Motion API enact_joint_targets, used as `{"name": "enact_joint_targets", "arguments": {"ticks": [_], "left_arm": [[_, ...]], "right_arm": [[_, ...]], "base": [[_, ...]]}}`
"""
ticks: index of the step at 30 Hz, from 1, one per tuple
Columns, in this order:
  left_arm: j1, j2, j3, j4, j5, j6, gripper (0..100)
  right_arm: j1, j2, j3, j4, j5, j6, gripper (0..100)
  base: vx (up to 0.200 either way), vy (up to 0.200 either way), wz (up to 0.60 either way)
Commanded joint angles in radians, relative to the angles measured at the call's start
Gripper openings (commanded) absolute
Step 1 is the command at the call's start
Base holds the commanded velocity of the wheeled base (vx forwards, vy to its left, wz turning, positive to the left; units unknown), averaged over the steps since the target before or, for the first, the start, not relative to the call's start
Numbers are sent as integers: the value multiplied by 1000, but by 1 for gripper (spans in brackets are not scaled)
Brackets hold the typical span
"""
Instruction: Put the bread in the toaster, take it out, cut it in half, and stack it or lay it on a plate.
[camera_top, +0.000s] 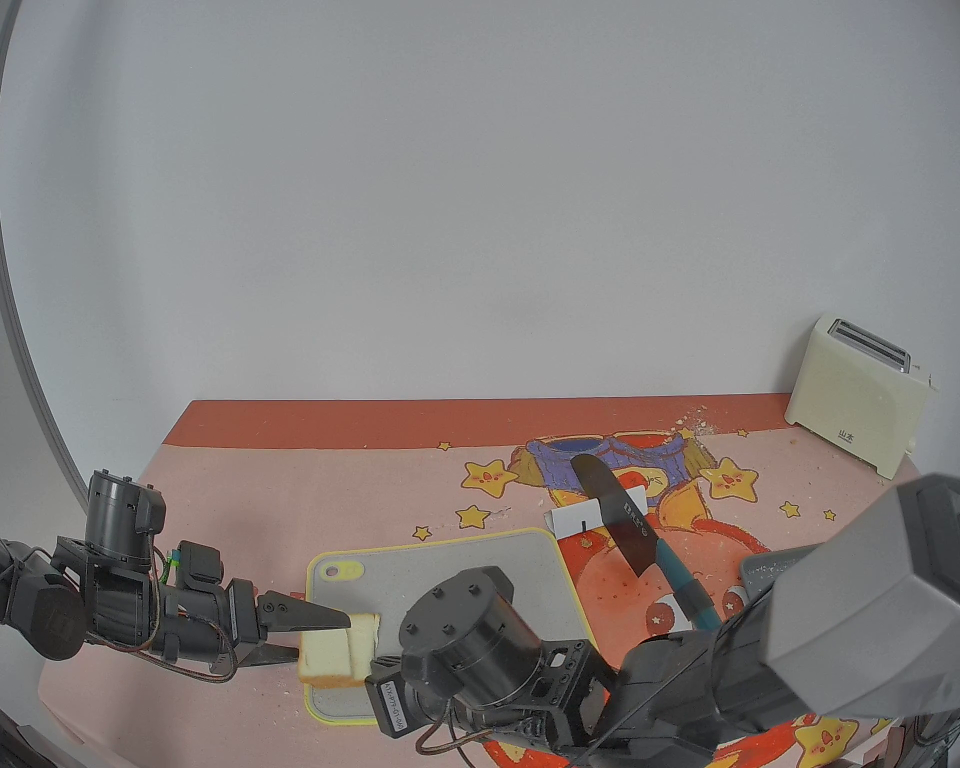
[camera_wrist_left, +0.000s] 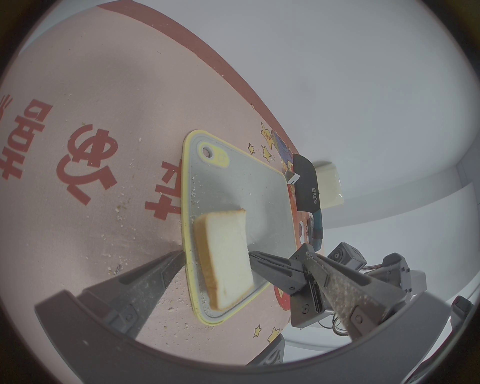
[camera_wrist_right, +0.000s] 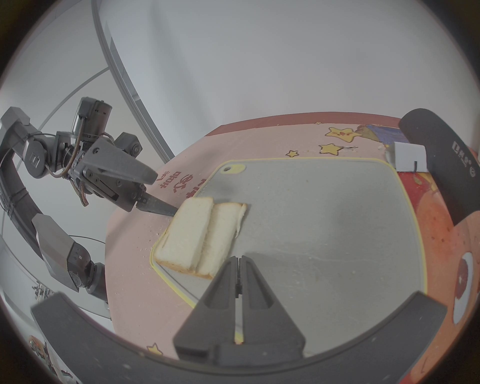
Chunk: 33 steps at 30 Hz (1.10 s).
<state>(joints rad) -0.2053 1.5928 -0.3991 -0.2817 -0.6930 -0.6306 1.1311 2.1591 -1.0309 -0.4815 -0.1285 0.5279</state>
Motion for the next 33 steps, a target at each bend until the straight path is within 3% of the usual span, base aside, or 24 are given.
{"name": "enact_joint_targets", "arguments": {"ticks": [1,19,25,33], "left_arm": [[0,7,0,1,0,0,100],[0,6,0,1,0,0,100],[0,4,2,1,0,0,100],[1,-4,0,1,1,0,100]], "right_arm": [[13,24,-35,-2,0,0,0],[-16,30,-64,-3,-16,0,0],[-19,71,-103,-3,-59,0,0],[-39,76,-103,-2,-63,1,0]], "base": [[0,0,0],[0,0,0],[0,0,0],[0,0,0]]}}
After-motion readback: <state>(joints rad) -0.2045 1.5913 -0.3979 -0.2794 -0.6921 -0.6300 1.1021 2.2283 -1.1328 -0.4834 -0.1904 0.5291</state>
